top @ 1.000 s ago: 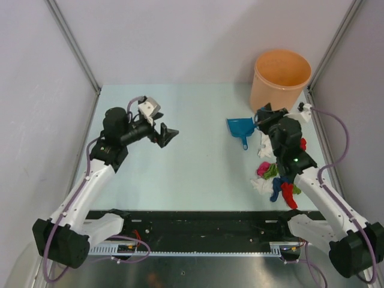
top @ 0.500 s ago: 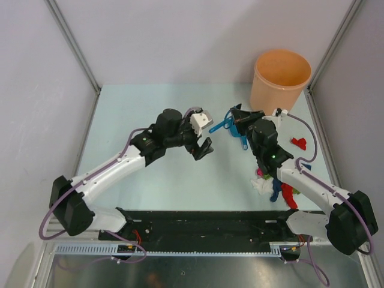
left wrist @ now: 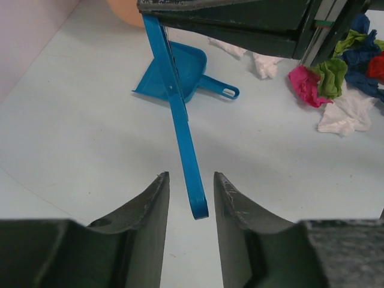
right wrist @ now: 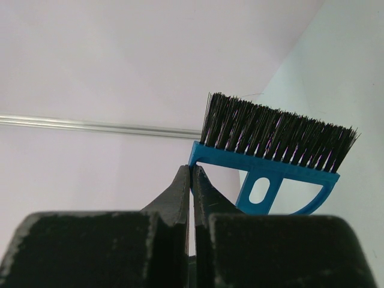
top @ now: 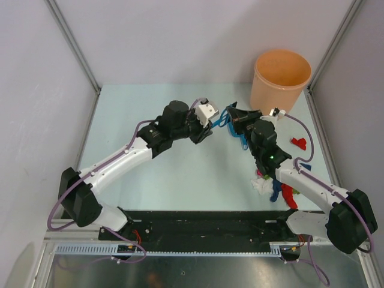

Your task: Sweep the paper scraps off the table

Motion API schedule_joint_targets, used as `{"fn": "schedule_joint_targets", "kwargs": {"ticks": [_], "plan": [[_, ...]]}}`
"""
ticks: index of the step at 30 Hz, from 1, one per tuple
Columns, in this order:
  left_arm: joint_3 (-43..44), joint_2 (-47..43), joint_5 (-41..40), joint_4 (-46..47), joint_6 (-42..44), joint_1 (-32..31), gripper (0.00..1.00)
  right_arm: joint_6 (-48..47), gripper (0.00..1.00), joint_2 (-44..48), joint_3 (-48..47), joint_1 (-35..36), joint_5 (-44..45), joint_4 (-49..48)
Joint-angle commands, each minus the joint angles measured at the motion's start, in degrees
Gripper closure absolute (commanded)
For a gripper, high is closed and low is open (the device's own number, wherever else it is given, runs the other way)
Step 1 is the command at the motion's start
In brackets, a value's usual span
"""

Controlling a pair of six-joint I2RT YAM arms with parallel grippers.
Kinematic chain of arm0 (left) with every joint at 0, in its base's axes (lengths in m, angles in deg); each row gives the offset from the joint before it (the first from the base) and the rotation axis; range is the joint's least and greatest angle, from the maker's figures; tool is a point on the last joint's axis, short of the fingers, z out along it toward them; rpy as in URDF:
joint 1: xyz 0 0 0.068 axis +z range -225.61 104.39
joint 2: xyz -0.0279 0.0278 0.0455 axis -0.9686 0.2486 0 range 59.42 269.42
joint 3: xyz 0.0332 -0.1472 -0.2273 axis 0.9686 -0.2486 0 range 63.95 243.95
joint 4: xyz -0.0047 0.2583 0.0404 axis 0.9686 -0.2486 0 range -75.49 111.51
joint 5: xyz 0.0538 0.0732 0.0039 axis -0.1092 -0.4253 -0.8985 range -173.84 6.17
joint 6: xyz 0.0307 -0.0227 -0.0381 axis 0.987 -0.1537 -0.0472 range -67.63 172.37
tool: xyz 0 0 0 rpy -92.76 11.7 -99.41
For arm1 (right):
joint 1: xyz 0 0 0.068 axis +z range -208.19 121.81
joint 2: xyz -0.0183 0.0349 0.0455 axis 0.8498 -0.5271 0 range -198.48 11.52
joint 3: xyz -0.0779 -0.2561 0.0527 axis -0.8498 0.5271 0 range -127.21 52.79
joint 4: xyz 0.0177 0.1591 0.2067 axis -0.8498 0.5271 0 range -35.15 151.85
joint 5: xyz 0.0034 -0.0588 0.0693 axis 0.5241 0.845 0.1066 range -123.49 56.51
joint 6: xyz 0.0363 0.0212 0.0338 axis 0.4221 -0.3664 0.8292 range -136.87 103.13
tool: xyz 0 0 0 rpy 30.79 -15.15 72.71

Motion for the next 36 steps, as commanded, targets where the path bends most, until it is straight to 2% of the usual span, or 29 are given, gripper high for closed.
{"fn": "schedule_joint_targets", "kwargs": {"ticks": [1, 2, 3, 5, 6, 10, 13, 14, 15, 16, 18, 19, 21, 22, 25, 31, 36], "plan": [[1.76, 0.38, -0.45, 0.49, 0.87, -0.39, 0.65, 1.11, 1.00, -0.04, 0.54, 0.26, 0.30, -3.77], [1.93, 0.47, -0.62, 0.57, 0.87, -0.39, 0.71, 1.11, 1.00, -0.22, 0.45, 0.26, 0.21, -3.95], [2.02, 0.47, -0.89, 0.49, 0.70, -0.39, 0.83, 1.28, 1.00, -0.48, 0.45, 0.26, -0.05, -3.95], [2.46, 0.29, -0.98, 0.49, 0.08, -0.39, 0.91, 1.37, 1.00, -1.09, 0.54, 0.26, -0.75, -3.86], [2.37, 0.21, -0.89, 0.49, -0.09, -0.39, 1.00, 1.28, 1.00, -1.18, 0.54, 0.17, -0.84, -3.78], [2.02, -0.58, -2.11, 0.49, -0.71, -0.39, 1.00, -0.20, 1.00, -1.71, 0.98, 0.08, -1.81, -3.77], [0.80, -1.46, -6.68, 0.40, -0.89, -0.31, 1.00, -10.73, 1.00, -2.94, 0.11, -1.93, -8.64, -8.25], [0.44, -1.99, -10.17, 0.48, -0.89, -0.13, 1.00, -17.81, 0.89, -3.03, -0.77, -2.55, -10.84, -5.91], [0.01, -2.34, -11.77, 0.14, -0.80, 0.13, 1.00, -21.97, 0.71, -3.29, -1.91, -3.42, -13.56, -3.10], [-1.04, -2.60, -12.40, -0.13, -0.80, 0.39, 1.00, -26.62, 0.39, -3.47, -5.66, -3.52, -14.37, 0.58], [-2.19, -3.40, -16.00, -0.74, -0.97, 2.41, 1.00, -42.13, 0.08, -5.91, -10.42, -3.43, -13.51, 14.80], [-3.33, -3.66, -16.27, -1.01, -0.97, 3.29, 1.00, -46.23, 0.01, -7.41, -14.19, -3.61, -12.54, 25.39], [-4.21, -4.10, -16.79, -1.71, -1.67, 6.63, 1.00, -53.52, 0.00, -10.40, -16.68, -4.74, -10.69, 32.84], [-5.09, -4.27, -16.80, -1.89, -1.68, 7.77, 1.00, -55.13, 0.00, -13.46, -17.21, -6.58, -10.95, 37.66], [-6.76, -5.50, -16.36, -2.24, -1.77, 11.55, 1.00, -58.74, 0.00, -20.49, -19.23, -10.27, -11.83, 44.27], [-9.84, -8.58, -16.89, -2.24, -0.89, 13.23, 1.00, -68.75, 0.00, -32.72, -26.70, -11.43, -8.40, 48.69], [-10.90, -9.81, -16.80, -2.24, -0.54, 13.32, 1.00, -70.79, 0.00, -40.55, -31.62, -13.01, -6.11, 50.45]]}}
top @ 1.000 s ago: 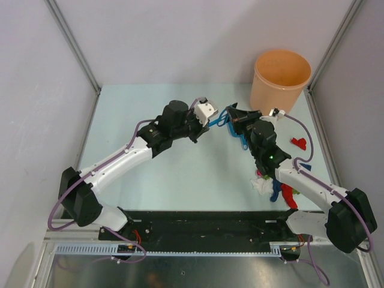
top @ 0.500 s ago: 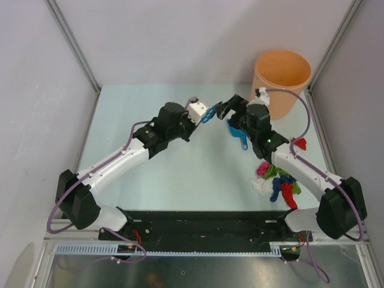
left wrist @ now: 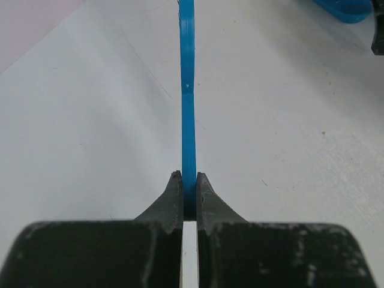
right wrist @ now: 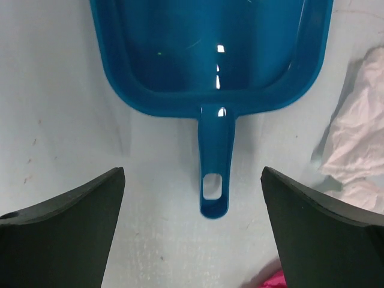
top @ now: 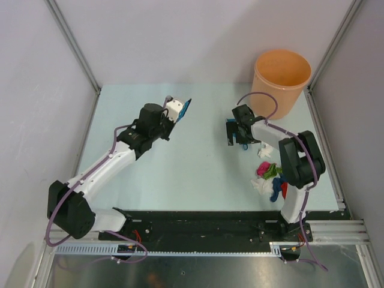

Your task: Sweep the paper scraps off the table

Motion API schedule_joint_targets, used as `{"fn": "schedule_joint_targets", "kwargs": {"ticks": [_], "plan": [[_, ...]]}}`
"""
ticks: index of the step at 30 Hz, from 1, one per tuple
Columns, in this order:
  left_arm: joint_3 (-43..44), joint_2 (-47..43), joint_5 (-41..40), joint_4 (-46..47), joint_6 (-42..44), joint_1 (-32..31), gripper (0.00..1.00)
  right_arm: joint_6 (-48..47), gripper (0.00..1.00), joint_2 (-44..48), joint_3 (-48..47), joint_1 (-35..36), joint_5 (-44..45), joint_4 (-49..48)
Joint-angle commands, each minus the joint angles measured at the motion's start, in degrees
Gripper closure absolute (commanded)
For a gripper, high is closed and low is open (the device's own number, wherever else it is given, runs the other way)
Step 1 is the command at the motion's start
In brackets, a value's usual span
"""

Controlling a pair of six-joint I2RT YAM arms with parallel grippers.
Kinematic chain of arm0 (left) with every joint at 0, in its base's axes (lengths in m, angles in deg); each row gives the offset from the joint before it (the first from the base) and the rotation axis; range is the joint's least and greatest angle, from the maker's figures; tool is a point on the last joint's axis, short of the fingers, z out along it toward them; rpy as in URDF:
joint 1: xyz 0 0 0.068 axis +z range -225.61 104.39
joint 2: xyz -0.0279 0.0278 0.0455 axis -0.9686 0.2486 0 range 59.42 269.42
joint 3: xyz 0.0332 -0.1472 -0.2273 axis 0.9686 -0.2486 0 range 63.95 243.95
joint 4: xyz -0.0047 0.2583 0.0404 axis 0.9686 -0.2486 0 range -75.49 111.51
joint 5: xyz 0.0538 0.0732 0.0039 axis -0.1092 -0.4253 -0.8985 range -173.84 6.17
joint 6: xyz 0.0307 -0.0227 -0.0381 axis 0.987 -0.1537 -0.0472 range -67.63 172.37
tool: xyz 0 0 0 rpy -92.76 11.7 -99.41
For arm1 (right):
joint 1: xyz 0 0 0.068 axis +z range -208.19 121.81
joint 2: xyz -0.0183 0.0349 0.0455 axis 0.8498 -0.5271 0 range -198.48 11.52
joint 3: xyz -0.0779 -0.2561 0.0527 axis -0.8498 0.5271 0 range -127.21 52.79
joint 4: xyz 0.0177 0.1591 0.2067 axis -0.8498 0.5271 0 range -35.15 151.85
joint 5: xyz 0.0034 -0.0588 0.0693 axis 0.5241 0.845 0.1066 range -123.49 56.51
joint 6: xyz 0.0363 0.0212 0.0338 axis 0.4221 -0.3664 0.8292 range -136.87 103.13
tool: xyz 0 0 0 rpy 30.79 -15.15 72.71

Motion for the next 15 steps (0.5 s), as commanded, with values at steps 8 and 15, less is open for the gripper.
{"fn": "schedule_joint_targets", "kwargs": {"ticks": [8, 15], "plan": [[-0.25, -2.88, -0.05, 1.30, -0.12, 0.01, 1.00, -7.68, 0.34, -6.92, -6.04, -3.52, -6.24, 1.97], [-0.60, -3.67, 0.04, 1.30, 0.41, 0.01, 1.00, -10.13, 0.92, -4.13, -6.12, -4.22, -7.39, 1.53]]}}
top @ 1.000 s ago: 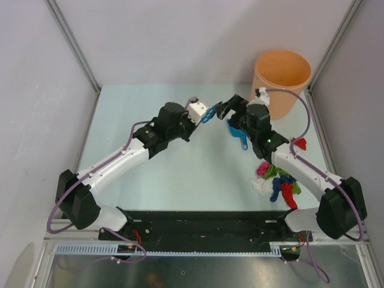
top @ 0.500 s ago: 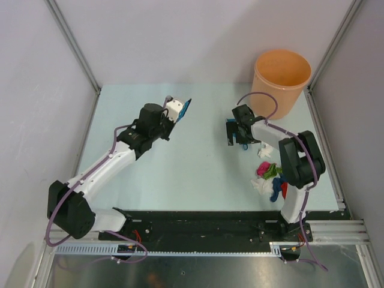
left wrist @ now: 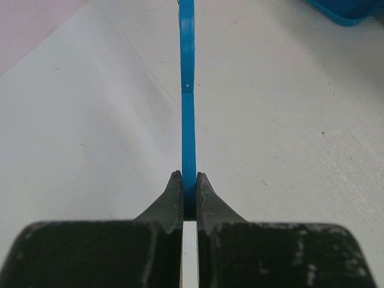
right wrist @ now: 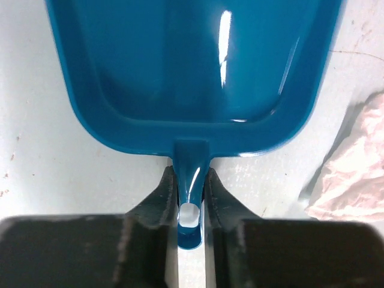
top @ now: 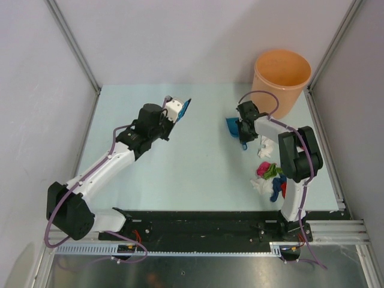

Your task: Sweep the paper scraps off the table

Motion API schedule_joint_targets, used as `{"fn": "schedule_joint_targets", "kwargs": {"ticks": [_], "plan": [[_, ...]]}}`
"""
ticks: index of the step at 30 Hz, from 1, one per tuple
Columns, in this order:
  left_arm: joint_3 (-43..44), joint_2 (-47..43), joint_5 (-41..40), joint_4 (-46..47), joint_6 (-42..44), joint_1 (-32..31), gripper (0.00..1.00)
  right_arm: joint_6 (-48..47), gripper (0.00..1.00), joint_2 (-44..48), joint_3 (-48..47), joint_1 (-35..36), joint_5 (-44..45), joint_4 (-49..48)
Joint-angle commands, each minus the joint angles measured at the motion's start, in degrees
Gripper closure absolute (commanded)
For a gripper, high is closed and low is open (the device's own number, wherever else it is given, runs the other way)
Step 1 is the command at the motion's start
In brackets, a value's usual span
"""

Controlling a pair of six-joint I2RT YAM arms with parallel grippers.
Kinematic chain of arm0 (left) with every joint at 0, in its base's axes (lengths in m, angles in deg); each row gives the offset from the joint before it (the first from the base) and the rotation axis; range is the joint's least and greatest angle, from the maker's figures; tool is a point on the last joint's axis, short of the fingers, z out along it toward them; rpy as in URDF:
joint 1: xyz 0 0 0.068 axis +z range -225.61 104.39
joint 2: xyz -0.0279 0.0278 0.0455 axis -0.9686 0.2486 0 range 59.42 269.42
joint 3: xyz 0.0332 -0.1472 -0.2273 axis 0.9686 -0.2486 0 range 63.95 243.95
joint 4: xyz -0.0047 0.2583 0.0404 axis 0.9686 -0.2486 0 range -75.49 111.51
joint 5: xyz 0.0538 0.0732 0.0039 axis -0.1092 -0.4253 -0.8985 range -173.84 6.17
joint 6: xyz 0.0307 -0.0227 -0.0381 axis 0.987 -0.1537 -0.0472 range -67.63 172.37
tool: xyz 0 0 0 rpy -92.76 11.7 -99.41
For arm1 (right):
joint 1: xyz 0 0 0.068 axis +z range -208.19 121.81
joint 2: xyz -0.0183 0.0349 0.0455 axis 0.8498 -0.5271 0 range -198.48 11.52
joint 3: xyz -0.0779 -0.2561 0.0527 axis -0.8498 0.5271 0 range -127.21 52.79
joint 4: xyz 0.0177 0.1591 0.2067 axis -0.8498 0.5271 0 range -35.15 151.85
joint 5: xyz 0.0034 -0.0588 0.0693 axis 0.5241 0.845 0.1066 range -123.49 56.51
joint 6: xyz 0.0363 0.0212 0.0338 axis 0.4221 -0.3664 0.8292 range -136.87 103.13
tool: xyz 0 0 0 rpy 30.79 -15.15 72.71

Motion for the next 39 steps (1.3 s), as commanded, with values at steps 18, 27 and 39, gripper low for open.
{"fn": "schedule_joint_targets", "kwargs": {"ticks": [18, 27, 39], "plan": [[8.72, 1.12, 8.98, -4.30, 3.93, -13.96, 1.00, 1.82, 1.00, 47.28, -1.32, -6.19, 7.54, 12.41], [37.35, 29.05, 30.17, -8.95, -7.66, -30.86, 1.00, 2.87, 1.00, 60.91, -1.32, -8.57, 8.86, 17.24], [85.21, 71.43, 31.23, -7.21, -41.74, -35.70, 1.00, 3.49, 1.00, 69.26, -1.14, -8.48, 5.17, 23.13]]}}
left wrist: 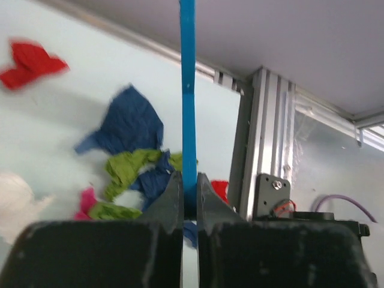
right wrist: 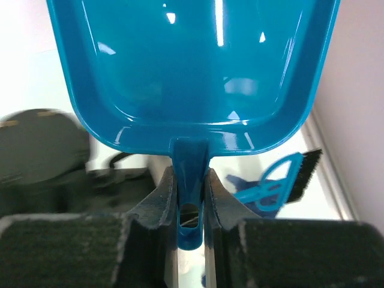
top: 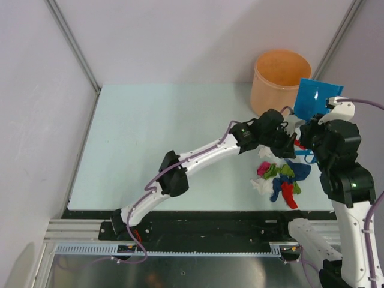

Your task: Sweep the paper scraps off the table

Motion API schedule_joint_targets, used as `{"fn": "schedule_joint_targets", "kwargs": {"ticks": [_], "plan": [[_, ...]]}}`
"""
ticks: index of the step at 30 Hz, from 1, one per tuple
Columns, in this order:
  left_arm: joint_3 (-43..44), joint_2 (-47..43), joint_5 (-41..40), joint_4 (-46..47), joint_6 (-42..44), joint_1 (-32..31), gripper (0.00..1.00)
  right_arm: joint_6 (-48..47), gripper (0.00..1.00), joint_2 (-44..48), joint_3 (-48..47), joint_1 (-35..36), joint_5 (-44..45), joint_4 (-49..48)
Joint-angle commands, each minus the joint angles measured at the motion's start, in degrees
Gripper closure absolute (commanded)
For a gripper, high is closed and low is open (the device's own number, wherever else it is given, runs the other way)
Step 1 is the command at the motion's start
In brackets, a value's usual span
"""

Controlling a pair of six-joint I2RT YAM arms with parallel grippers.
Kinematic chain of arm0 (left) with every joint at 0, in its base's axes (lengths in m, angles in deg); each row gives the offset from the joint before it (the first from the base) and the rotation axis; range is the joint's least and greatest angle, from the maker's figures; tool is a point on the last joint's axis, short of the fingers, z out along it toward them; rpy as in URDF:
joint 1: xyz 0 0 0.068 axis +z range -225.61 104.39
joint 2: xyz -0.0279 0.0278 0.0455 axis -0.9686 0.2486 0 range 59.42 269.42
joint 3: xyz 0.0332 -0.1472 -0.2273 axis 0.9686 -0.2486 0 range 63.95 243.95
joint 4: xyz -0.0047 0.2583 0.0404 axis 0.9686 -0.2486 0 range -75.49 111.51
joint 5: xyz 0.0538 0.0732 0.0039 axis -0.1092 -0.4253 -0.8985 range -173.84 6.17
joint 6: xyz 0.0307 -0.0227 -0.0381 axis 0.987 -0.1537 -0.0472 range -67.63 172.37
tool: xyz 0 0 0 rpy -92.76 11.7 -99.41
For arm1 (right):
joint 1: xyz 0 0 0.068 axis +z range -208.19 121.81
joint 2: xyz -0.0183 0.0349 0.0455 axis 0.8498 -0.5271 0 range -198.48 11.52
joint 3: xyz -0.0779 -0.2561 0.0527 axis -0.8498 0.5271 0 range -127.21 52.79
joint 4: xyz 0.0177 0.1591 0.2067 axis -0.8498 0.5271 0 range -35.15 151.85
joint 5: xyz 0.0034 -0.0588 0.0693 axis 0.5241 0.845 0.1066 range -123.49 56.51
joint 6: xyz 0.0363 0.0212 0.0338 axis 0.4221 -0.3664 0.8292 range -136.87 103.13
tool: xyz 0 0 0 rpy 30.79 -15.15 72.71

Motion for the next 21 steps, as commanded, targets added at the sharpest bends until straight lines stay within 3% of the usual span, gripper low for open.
{"fn": "schedule_joint_targets", "kwargs": {"ticks": [1, 6, 12, 21], "plan": [[0.03, 4.86, 2.53, 3.77, -17.24, -2.39, 1.00, 0.58, 1.00, 3.71, -0.81, 1.77, -6.83, 1.28], [-4.29, 7.68, 7.73, 6.05, -23.76, -3.00, 1.00, 0.58, 1.00, 5.92, -0.81, 1.77, -2.28, 2.51], [-3.49, 10.41, 3.25, 6.15, -24.38, -2.92, 1.00, -0.12, 1.00, 7.33, -0.81, 1.77, 1.43, 3.65], [-13.95, 6.03, -3.25, -0.09, -23.86, 3.84, 1.00, 0.84, 1.00, 7.59, -0.90, 1.86, 2.83, 3.65]]}}
